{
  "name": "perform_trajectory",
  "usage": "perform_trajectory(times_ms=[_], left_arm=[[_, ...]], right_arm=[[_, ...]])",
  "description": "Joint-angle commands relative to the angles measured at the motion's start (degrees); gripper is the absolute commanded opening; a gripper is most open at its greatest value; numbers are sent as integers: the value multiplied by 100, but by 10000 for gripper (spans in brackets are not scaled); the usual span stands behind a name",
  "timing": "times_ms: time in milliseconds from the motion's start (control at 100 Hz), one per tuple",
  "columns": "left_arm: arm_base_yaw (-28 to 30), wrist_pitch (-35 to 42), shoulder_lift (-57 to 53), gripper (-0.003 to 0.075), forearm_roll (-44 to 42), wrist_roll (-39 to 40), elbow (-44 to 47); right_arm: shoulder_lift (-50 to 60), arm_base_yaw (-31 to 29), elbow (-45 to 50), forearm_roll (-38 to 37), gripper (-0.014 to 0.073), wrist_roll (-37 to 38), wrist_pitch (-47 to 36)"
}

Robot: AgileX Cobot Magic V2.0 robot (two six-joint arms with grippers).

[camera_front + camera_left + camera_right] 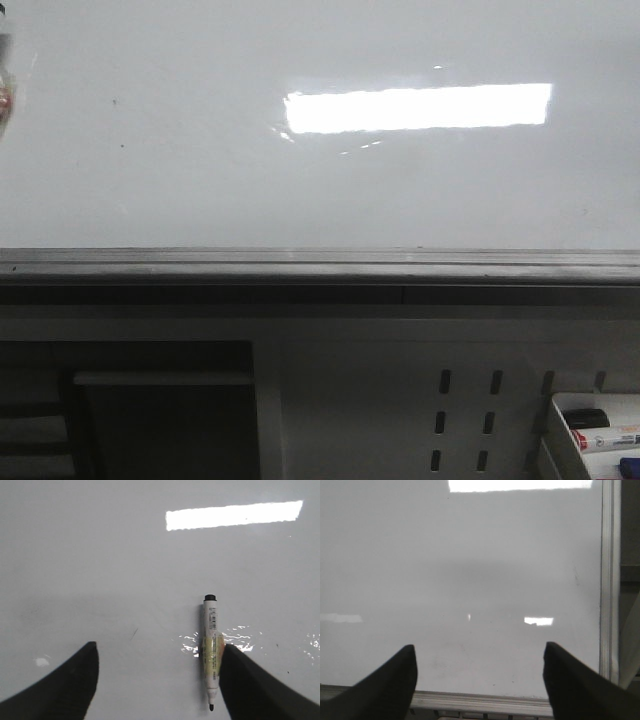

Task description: Write number 4 on whiteboard

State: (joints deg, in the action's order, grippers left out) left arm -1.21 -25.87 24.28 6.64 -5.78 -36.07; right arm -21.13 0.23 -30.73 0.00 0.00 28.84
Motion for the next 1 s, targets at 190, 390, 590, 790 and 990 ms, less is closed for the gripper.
perform_trajectory(times_ms=[190,390,590,790,990], left_arm=[[-5,453,89,545,43,71,-141],[-5,517,169,543,189,71,-69],[-15,284,768,544,215,30,-37],[-552,370,1625,543,291,-167,-37],[-1107,850,2437,543,362,-167,-37]], right_arm=[[-96,-18,-202,0,531,0,-423],[-96,-18,-202,219,531,0,-411],[-96,-18,-202,229,531,0,-423],[-96,-18,-192,241,531,0,-423],[-96,-18,-192,241,531,0,-412]])
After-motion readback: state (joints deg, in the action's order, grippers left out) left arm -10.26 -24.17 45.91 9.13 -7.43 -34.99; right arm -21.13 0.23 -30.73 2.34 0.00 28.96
